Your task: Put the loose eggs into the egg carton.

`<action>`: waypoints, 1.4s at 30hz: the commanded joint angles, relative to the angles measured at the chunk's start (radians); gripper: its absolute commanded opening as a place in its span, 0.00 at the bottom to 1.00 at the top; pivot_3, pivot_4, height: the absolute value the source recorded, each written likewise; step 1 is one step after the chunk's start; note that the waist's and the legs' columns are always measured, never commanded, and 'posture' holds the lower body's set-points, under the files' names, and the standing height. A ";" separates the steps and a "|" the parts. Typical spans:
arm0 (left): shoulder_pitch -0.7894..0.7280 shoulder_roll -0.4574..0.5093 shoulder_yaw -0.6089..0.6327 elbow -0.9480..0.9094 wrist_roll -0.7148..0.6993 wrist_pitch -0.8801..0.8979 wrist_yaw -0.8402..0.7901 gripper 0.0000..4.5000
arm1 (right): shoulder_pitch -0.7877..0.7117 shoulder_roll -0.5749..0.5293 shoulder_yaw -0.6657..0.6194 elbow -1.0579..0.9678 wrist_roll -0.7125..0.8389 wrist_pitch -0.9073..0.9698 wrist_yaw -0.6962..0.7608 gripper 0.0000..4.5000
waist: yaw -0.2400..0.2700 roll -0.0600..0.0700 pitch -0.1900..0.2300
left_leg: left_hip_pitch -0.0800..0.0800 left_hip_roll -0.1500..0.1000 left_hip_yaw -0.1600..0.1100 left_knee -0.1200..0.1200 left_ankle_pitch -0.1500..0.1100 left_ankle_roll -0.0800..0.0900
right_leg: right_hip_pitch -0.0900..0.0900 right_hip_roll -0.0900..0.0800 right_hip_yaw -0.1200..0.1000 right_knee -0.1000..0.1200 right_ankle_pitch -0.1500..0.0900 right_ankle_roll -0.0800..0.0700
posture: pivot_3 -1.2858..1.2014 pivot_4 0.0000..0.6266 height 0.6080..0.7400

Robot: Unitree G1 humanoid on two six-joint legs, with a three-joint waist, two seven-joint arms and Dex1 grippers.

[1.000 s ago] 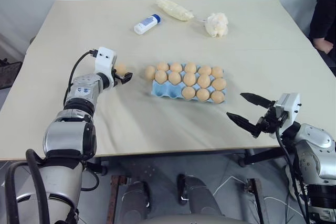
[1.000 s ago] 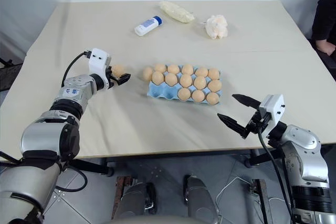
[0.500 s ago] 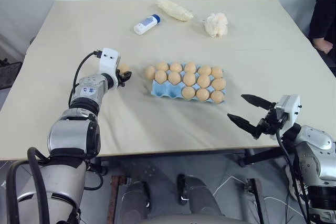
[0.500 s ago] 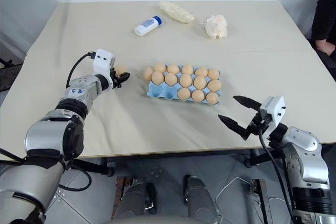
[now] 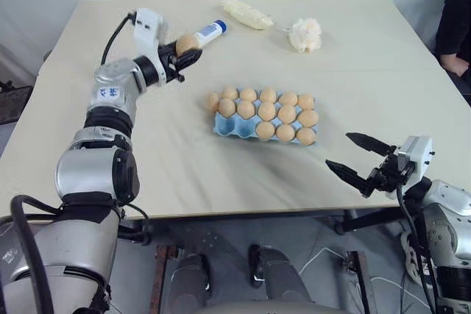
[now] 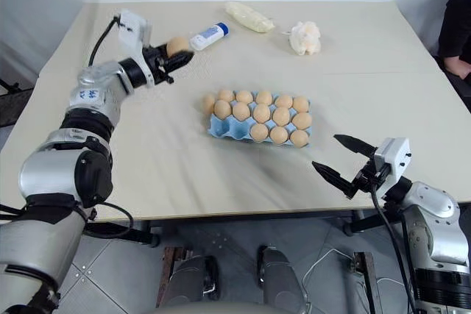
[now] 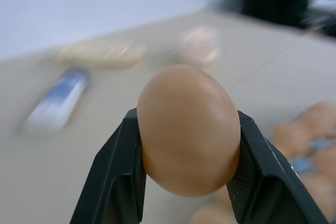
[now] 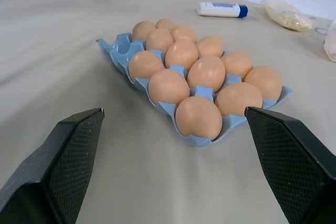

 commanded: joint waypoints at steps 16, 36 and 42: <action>0.286 -0.065 -0.223 -0.444 -0.066 0.153 -0.295 0.35 | 0.019 -0.001 -0.038 -0.059 0.016 0.010 -0.021 1.00 | 0.001 0.000 0.000 | 0.004 -0.002 -0.002 0.005 0.002 0.001 | 0.001 0.000 0.014 0.003 0.002 0.003 | 0.52 0.24 1.00; 0.152 -0.164 -0.270 -0.157 0.055 0.036 -0.179 0.98 | 0.119 0.003 -0.081 -0.092 0.019 -0.009 -0.047 1.00 | 0.000 0.000 0.000 | 0.002 -0.002 -0.005 0.002 0.003 0.005 | 0.000 0.001 0.012 -0.001 0.002 0.003 | 0.52 0.24 1.00; 0.158 -0.138 -0.250 -0.208 0.042 0.042 -0.174 0.99 | 0.109 -0.003 -0.078 -0.067 0.017 -0.022 -0.026 1.00 | 0.000 0.000 0.000 | 0.002 -0.002 -0.005 0.002 0.003 0.005 | 0.000 0.001 0.012 -0.001 0.002 0.003 | 0.52 0.24 1.00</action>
